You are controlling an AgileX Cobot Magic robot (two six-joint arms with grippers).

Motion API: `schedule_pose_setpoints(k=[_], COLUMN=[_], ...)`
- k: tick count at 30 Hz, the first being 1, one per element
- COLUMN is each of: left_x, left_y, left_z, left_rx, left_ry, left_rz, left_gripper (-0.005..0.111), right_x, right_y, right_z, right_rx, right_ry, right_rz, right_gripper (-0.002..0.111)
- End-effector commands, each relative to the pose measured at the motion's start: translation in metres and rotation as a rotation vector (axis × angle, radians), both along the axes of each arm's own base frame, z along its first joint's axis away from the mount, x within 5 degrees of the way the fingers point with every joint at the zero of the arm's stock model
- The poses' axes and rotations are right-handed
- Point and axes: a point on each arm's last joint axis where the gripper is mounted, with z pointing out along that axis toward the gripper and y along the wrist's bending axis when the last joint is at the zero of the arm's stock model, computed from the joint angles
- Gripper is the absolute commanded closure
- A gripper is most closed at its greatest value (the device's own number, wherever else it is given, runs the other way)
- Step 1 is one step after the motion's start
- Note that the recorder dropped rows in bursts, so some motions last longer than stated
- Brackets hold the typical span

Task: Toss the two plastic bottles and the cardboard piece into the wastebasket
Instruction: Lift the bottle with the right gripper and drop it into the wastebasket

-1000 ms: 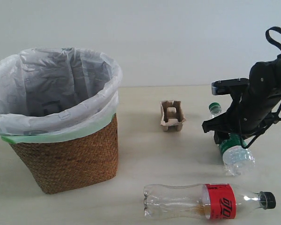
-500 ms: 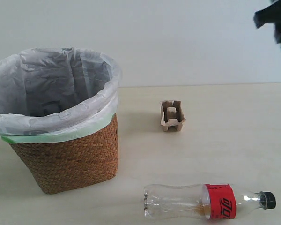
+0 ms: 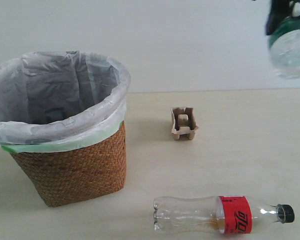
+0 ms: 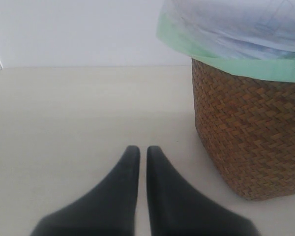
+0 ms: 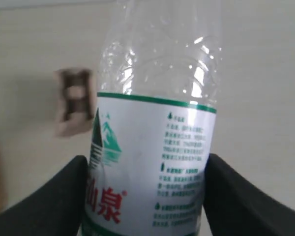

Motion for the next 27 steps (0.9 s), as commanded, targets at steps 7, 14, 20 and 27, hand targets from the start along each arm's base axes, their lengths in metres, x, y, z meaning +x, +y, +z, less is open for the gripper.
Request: schedule_pose_setpoints(k=[7, 14, 20, 27], left_x=[0.0, 0.0, 0.0, 0.0], left_y=[-0.001, -0.001, -0.001, -0.001], left_z=[-0.001, -0.001, -0.001, -0.001], left_rx=[-0.006, -0.006, -0.006, -0.006], left_ry=[0.0, 0.0, 0.0, 0.0], left_rz=[-0.007, -0.007, -0.007, -0.007], left_gripper=[0.102, 0.102, 0.102, 0.102], right_x=[-0.031, -0.028, -0.032, -0.033], right_y=[0.145, 0.153, 0.152, 0.136], right_z=[0.036, 0.025, 0.019, -0.003], right_rx=[0.837, 0.788, 0.735, 0.447], right_ry=[-0.14, -0.118, -0.06, 0.043], right_rz=[0.517, 0.501, 0.511, 0.504], right_gripper=[0.012, 0.015, 0.015, 0.015])
